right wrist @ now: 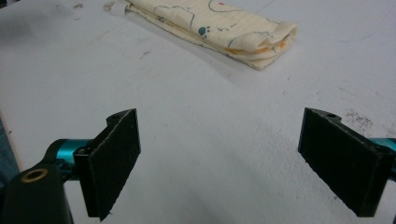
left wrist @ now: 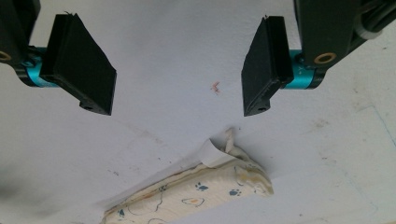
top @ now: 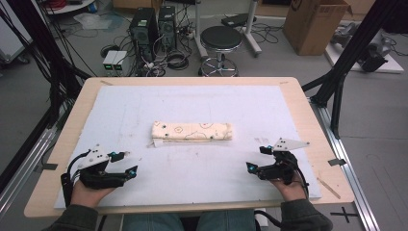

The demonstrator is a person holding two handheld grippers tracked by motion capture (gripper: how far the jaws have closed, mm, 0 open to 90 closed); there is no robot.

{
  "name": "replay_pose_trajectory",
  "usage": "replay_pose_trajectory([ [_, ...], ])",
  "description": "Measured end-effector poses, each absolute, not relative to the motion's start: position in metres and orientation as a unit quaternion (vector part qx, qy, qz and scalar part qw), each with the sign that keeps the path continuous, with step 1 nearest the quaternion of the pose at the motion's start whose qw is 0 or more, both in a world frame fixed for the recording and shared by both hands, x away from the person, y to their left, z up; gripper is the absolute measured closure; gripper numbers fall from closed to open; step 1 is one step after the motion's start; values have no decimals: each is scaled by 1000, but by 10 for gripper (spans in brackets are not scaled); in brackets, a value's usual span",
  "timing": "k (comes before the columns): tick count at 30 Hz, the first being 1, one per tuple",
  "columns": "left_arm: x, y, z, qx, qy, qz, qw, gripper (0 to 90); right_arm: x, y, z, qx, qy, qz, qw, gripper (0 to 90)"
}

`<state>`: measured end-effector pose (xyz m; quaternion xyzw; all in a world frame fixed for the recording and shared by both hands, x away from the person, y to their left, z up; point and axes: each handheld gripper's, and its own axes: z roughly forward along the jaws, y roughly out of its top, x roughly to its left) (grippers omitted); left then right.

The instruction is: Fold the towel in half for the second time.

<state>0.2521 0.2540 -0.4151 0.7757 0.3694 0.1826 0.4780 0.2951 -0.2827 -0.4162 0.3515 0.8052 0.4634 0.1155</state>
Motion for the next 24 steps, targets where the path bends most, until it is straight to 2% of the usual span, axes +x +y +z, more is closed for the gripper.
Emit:
replay_pose_trajectory([
  [24,243,251,-423,784,367,177,468,269,280,-295,-422,351,806,461,117,122],
])
